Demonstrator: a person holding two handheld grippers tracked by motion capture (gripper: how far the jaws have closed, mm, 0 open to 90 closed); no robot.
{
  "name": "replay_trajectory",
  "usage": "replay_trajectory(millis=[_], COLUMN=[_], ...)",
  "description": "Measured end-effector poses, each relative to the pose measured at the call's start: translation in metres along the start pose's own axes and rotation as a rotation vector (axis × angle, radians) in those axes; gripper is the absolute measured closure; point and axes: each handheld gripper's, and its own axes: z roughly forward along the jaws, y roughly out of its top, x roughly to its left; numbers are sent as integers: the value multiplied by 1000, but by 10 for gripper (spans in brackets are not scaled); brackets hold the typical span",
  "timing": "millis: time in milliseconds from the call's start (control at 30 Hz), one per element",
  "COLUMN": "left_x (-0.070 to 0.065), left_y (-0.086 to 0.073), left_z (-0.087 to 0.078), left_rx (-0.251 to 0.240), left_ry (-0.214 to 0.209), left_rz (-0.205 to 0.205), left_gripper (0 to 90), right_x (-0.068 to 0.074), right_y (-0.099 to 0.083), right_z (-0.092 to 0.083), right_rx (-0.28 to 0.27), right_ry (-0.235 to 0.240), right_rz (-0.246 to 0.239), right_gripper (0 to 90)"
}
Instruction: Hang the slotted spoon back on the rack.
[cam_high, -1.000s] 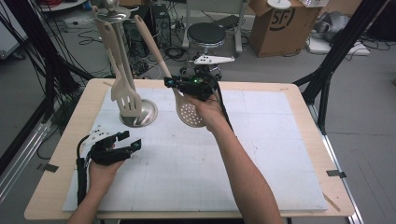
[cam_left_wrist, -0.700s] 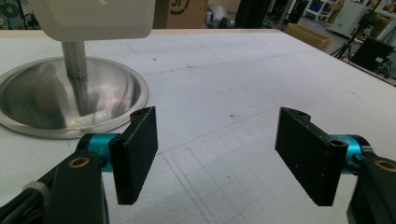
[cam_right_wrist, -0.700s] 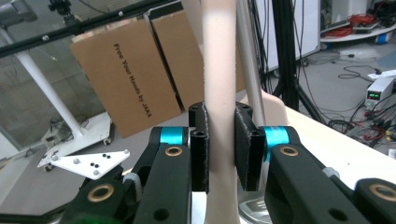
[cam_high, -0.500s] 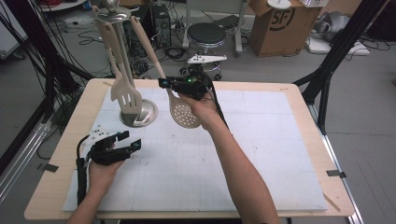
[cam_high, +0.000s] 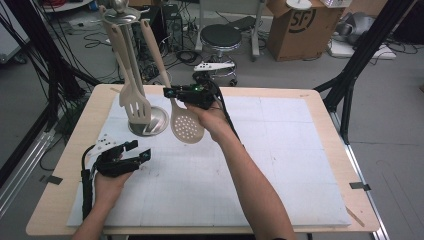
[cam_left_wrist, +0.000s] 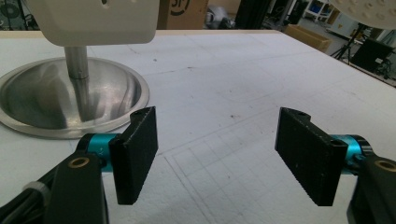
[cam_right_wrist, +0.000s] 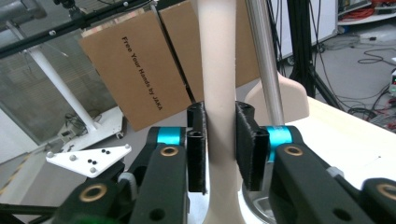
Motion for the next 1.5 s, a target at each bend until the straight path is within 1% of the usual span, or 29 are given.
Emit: replay_trajectory(millis=[67, 100, 133, 267, 400, 500, 600, 700, 767, 800, 833, 900, 967, 1000, 1033, 1100, 1133, 1200, 1267, 1333, 1400, 1433, 1500], left_x=[0, 0, 0, 0, 0, 0, 0, 0, -1, -2, -4, -6, -7, -8, -8, -9, -9, -9, -10, -10, -9, -9, -8], left_y=[0, 0, 0, 0, 0, 0, -1, 0, 0, 0, 1, 2, 4, 4, 5, 5, 5, 5, 5, 6, 6, 6, 7], left_z=[0, 0, 0, 0, 1, 0, 0, 0, 0, -1, -1, -1, 0, 1, 2, 4, 5, 7, 8, 8, 8, 8, 8], left_rx=[1, 1, 2, 1, 0, 2, 4, -7, -20, -33, -47, -66, -79, -81, -82, -85, -83, -82, -79, -79, -83, -88, -90], left_ry=[0, 0, -1, -1, 2, 1, 1, -8, -26, -48, -63, -81, -85, -85, -88, -89, -88, -92, -92, -92, -101, -105, -105], left_rz=[0, 2, 2, -1, 0, 1, 1, 3, 8, 19, 23, 35, 41, 38, 38, 43, 45, 43, 41, 37, 25, 13, 5], left_gripper=[304, 304, 304, 304, 304, 304, 304, 304, 300, 295, 292, 281, 274, 270, 268, 267, 267, 263, 260, 257, 256, 255, 251], right_x=[-1, -2, -3, -4, -5, -5, -5, -7, -10, -11, -11, -12, -15, -16, -16, -14, -13, -11, -10, -11, -12, -13, -13], right_y=[-1, -1, -2, -2, 0, 1, 2, -2, -5, -6, -9, -13, -17, -19, -21, -25, -28, -35, -42, -50, -57, -61, -67], right_z=[1, 2, 2, 1, -3, -7, -11, -18, -22, -24, -26, -31, -35, -38, -40, -45, -48, -54, -59, -66, -74, -78, -87], right_rx=[0, 1, 3, -14, -15, -18, -26, -26, -17, -12, -5, 0, 9, 12, 17, 17, 14, 14, 13, 15, 7, 0, -2], right_ry=[-6, -13, -7, -11, -17, -15, -27, -50, -70, -81, -93, -115, -132, -129, -141, -169, -178, -191, -207, -218, -231, -232, -245], right_rz=[12, 15, 23, 30, 35, 36, 27, 29, 42, 47, 49, 47, 56, 52, 51, 34, 20, 14, -8, -1, 6, 9, 15], right_gripper=[648, 647, 650, 631, 631, 607, 592, 548, 481, 447, 420, 374, 308, 277, 271, 253, 246, 212, 203, 190, 185, 184, 184])
